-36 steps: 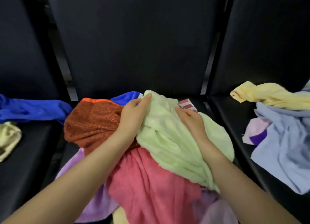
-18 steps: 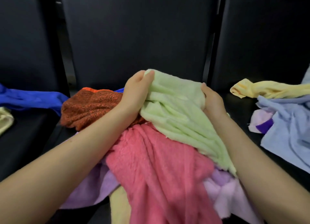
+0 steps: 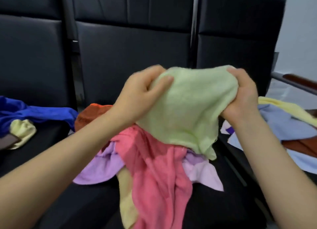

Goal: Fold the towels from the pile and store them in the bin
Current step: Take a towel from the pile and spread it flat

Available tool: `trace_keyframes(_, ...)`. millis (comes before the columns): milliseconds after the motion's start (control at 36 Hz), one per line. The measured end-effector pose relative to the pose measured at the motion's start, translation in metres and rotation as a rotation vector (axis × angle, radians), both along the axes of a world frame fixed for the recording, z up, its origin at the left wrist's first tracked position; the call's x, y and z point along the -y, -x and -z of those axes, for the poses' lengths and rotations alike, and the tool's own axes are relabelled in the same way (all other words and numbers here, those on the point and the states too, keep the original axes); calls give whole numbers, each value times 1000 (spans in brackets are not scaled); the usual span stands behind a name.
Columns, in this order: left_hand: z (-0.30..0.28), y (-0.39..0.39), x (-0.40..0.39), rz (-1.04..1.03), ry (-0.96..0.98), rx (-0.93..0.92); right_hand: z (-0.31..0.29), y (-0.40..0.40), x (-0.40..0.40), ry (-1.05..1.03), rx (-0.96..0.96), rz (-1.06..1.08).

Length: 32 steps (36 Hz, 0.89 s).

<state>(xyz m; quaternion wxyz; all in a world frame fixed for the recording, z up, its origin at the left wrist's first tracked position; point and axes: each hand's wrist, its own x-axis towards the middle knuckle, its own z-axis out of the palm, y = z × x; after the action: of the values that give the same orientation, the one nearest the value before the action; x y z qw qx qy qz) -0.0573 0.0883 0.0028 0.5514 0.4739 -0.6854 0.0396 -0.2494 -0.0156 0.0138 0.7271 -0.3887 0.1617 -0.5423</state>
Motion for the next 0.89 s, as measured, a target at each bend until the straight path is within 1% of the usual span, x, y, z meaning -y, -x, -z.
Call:
trace_keyframes(56, 28, 8, -14, 51, -148, 100, 22, 11, -10, -80, -104, 76)
trace_keyframes(83, 46, 10, -20, 66, -248, 125, 40, 17, -12, -126, -201, 121)
trace_keyframes(111, 64, 12, -26, 73, -346, 135, 57, 22, -11, -144, -359, 177)
trace_keyframes(139, 81, 14, -32, 72, -425, 134, 74, 27, -12, -122, -596, 221)
trace_keyframes(194, 105, 14, -45, 52, -494, 153, 99, 31, -16, -26, -1085, 217)
trace_keyframes(222, 111, 14, -49, 37, -505, 191, 108, 31, -17, -16, -1245, 199)
trace_keyframes(250, 112, 14, -54, 31, -518, 234, 112, 29, -21, -37, -1316, 174)
trace_keyframes(278, 112, 15, -56, 35, -526, 258, 116, 26, -23, -70, -1332, 153)
trace_keyframes(333, 106, 18, -58, 48, -529, 246, 119, 18, -23, -118, -1326, 163)
trace_keyframes(389, 102, 20, -54, 15, -521, 222, 121, 16, -23, -171, -1227, 227)
trace_keyframes(417, 101, 19, -51, -10, -506, 211, 121, 17, -25, -182, -1160, 208)
trace_keyframes(472, 100, 14, -46, -73, -416, 187, 121, 25, -31, -152, -1057, 76)
trace_keyframes(556, 99, 2, -35, -206, -288, 154, 120, 37, -35, -125, -1036, -78)
trace_keyframes(611, 97, -5, -30, -319, -330, 116, 118, 42, -35, -136, -986, -124)
trace_keyframes(667, 98, -12, -26, -386, -473, 84, 114, 52, -32, -77, -875, -150)
trace_keyframes(694, 98, -17, -25, -387, -521, 70, 109, 55, -34, -34, -821, -153)
trace_keyframes(750, 94, -22, -28, -335, -527, 35, 99, 65, -35, 17, -673, -93)
trace_keyframes(806, 87, -21, -33, -255, -480, -72, 87, 77, -36, 24, -510, -16)
trace_keyframes(833, 82, -20, -35, -230, -454, -144, 83, 83, -36, 37, -454, -14)
trace_keyframes(889, 73, -16, -38, -187, -383, -268, 80, 93, -37, 93, -417, -53)
